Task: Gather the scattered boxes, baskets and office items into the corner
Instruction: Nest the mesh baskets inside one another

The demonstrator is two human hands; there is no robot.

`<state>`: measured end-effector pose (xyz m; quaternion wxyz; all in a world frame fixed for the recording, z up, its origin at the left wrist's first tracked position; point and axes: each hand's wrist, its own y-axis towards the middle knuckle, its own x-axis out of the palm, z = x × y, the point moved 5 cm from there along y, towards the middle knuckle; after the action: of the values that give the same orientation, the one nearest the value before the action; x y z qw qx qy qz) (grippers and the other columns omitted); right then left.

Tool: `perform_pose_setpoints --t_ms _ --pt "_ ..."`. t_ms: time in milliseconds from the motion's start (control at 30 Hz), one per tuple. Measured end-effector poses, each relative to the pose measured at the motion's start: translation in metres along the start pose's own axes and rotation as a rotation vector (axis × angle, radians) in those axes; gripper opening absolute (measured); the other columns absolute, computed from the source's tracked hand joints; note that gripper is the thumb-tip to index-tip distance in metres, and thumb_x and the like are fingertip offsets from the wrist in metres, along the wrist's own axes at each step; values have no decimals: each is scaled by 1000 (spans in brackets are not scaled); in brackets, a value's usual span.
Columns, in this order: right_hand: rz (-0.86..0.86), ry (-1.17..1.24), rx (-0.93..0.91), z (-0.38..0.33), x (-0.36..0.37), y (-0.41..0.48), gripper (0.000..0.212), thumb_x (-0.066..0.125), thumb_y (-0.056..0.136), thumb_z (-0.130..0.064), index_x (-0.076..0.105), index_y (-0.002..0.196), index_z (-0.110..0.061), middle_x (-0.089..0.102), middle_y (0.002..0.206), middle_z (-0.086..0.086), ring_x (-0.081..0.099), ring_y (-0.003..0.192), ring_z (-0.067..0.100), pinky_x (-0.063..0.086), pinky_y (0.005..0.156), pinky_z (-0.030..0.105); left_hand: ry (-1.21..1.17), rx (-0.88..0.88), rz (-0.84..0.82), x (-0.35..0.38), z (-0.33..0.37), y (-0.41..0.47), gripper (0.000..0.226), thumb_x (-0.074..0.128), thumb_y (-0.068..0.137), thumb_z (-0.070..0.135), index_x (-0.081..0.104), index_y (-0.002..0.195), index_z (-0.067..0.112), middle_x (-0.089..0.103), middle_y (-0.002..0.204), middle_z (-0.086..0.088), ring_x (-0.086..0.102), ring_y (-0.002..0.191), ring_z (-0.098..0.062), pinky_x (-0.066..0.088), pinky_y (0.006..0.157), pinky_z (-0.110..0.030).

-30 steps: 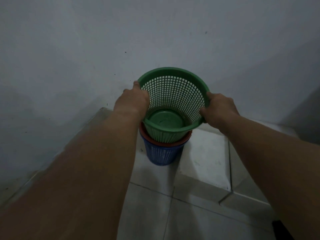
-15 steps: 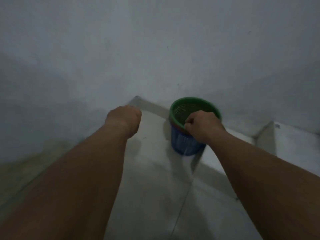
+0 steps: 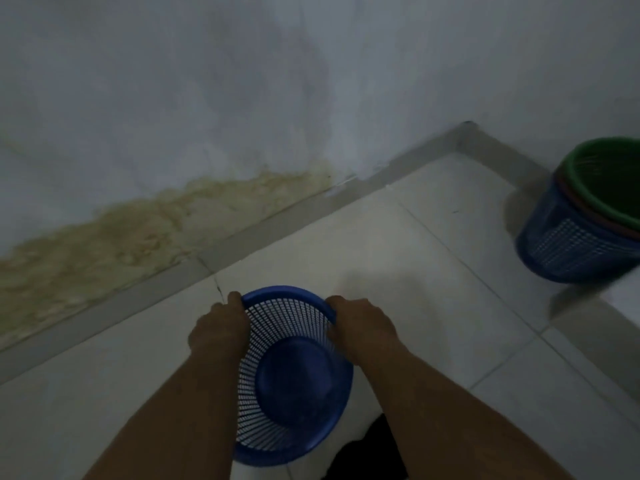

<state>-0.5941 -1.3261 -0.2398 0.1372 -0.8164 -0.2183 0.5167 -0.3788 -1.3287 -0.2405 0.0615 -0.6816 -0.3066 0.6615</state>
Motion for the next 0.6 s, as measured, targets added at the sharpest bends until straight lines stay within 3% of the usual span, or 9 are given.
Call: perform_pose_setpoints --t_ms 167,267,400,600 --pt "74 131 84 21 5 -4 35 46 96 -18 45 130 -24 62 106 12 60 84 28 51 69 32 -64 26 77 -7 18 3 34 40 96 15 36 129 15 55 115 -13 57 100 -28 46 75 -36" --pt "153 253 174 52 -13 -9 37 48 96 -19 45 133 -25 64 107 8 56 78 20 52 68 29 -129 60 87 -20 46 7 31 43 94 11 43 125 9 58 114 -15 58 100 -29 48 79 -37" --pt "248 367 336 102 -46 -30 68 48 97 -20 12 153 -35 59 119 9 52 82 18 45 69 27 -220 141 104 -42 98 10 26 48 95 14 50 120 7 59 115 -16 58 101 -30 47 78 -35" --pt "668 534 446 149 -142 -67 61 48 90 -11 32 145 -31 61 103 9 57 80 23 49 67 31 -360 252 238 -127 212 -4 26 47 96 16 57 116 4 62 110 -20 61 95 -36 48 73 -37"
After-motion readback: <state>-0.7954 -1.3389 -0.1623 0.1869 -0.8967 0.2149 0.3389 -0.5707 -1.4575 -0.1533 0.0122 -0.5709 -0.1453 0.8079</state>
